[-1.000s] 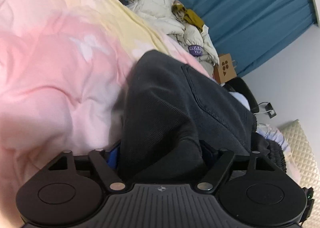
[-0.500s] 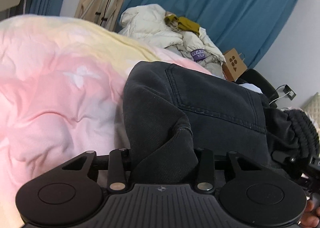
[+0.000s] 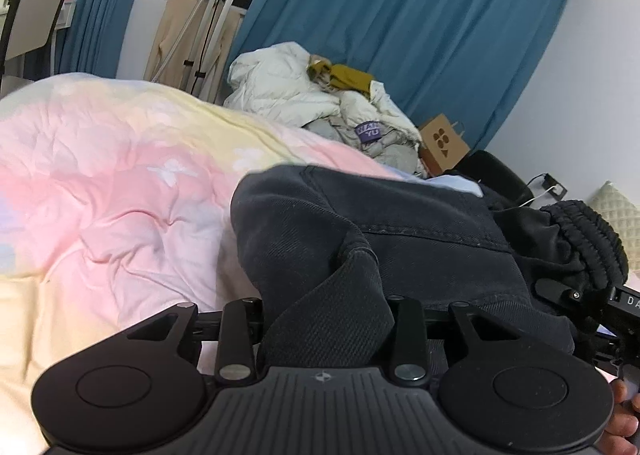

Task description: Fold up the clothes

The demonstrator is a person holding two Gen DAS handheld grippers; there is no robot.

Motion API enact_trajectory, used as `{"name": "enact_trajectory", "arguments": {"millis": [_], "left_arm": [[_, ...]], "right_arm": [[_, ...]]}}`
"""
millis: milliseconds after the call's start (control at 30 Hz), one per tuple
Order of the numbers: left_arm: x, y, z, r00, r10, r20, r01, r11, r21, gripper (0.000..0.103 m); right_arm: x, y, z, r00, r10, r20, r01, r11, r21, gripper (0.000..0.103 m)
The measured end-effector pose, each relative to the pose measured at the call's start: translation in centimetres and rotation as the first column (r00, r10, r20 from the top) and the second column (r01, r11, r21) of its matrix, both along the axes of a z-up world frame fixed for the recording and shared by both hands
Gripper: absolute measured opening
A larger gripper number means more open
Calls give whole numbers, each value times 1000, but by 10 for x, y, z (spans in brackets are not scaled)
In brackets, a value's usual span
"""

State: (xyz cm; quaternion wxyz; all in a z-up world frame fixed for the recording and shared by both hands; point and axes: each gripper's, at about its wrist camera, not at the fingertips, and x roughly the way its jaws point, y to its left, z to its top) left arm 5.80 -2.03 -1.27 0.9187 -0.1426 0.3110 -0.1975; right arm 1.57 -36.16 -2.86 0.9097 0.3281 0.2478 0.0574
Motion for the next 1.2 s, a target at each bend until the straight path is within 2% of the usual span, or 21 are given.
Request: {"name": "enact_trajectory", "arguments": {"millis": [300,500,700,933,1200], "left_arm": [[-44,-50,52,993,-80,82,79,997,21,36],[-52,-121,82,975,-174,138,174,985,13,36],[-63,-218,94,947,-277,162,279,960,11,36],[-58,-341,76,904,-403,140,406,914,11,36],[-41,-449,5,856,-512,72,510,859,35,36]], "right_arm": [[-62,-40,35,997,-43,70,43,999,4,40],[-101,-92,63,985,-115,126,116,993,-2,40],[-136,-158,79,964,-214,158,219,975,-20,40],[-160,-246,64,930,-333,155,340,940,-21,40],[-176,-331,-1,878,-470,88,470,882,21,40]]}}
